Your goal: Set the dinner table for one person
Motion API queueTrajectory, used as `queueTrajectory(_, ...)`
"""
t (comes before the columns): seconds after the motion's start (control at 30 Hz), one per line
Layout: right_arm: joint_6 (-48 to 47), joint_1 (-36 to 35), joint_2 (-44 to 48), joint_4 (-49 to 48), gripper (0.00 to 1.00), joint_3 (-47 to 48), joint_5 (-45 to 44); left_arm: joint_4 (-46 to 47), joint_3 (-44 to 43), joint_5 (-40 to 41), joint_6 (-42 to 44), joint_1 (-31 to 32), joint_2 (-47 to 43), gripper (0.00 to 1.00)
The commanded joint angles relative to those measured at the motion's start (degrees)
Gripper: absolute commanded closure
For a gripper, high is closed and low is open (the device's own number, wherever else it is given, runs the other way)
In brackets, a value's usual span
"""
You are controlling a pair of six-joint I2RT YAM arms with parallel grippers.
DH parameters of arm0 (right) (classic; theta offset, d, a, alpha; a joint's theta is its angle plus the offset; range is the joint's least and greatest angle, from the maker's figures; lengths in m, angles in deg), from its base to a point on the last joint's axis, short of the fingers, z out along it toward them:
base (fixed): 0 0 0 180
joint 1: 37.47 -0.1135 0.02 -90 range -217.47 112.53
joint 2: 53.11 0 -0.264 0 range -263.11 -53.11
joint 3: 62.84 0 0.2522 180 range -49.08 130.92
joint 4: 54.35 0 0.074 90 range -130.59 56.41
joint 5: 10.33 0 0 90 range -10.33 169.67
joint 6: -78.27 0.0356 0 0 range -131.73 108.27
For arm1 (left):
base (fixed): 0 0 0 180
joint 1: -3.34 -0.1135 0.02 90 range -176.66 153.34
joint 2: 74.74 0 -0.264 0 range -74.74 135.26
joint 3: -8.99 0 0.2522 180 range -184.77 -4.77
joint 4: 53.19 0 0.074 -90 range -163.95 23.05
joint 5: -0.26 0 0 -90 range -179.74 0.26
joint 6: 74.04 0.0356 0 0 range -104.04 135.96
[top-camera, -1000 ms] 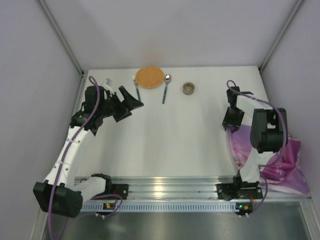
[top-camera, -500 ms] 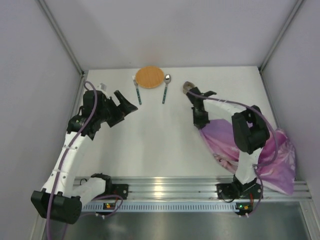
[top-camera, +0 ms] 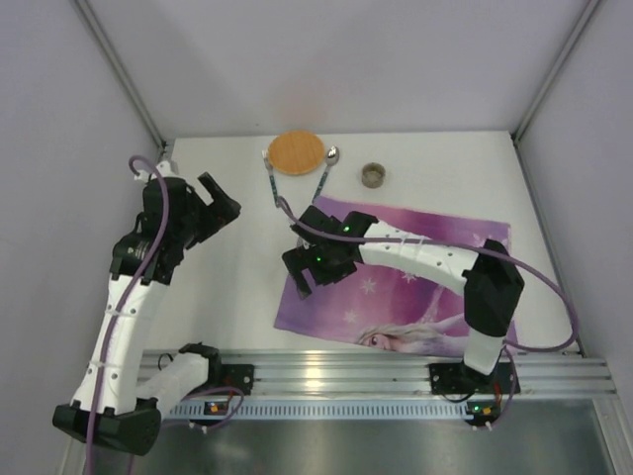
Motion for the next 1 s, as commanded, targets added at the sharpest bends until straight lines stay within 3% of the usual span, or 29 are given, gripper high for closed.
queueTrajectory(0.0,-0.9,1.3,10.7,1.6,0.0,-0.3,-2.8,2.6,3.0,-5.3,2.7,0.1,3.0,0.01)
queueTrajectory(0.13,0.2,4.1,19.2,4.1,0.0,-3.5,-6.7,12.1,8.5,-16.8,1.9,3.4,9.3,0.02)
queueTrajectory(0.23,1.4,8.8,26.0,5.3,0.0,-7.1,-8.6,17.6,9.3,-14.6,2.3,11.6,15.9,0.01)
queueTrajectory(0.33,2.0,15.0,31.6,5.6,0.0,-11.3,-7.6,16.2,6.3,-13.6,2.5,16.1,27.0,0.02)
queueTrajectory(0.43,1.2,19.4,34.9,6.8,0.0,-13.5,-6.7,16.0,4.0,-14.3,5.6,17.2,35.9,0.02)
queueTrajectory(0.73,0.4,21.4,40.7,12.9,0.0,-14.0,-8.7,22.5,5.1,-15.7,10.4,16.9,45.1,0.03)
queueTrajectory(0.97,1.2,21.8,42.6,14.5,0.0,-15.9,-9.5,28.3,8.8,-23.2,8.9,18.2,49.0,0.31)
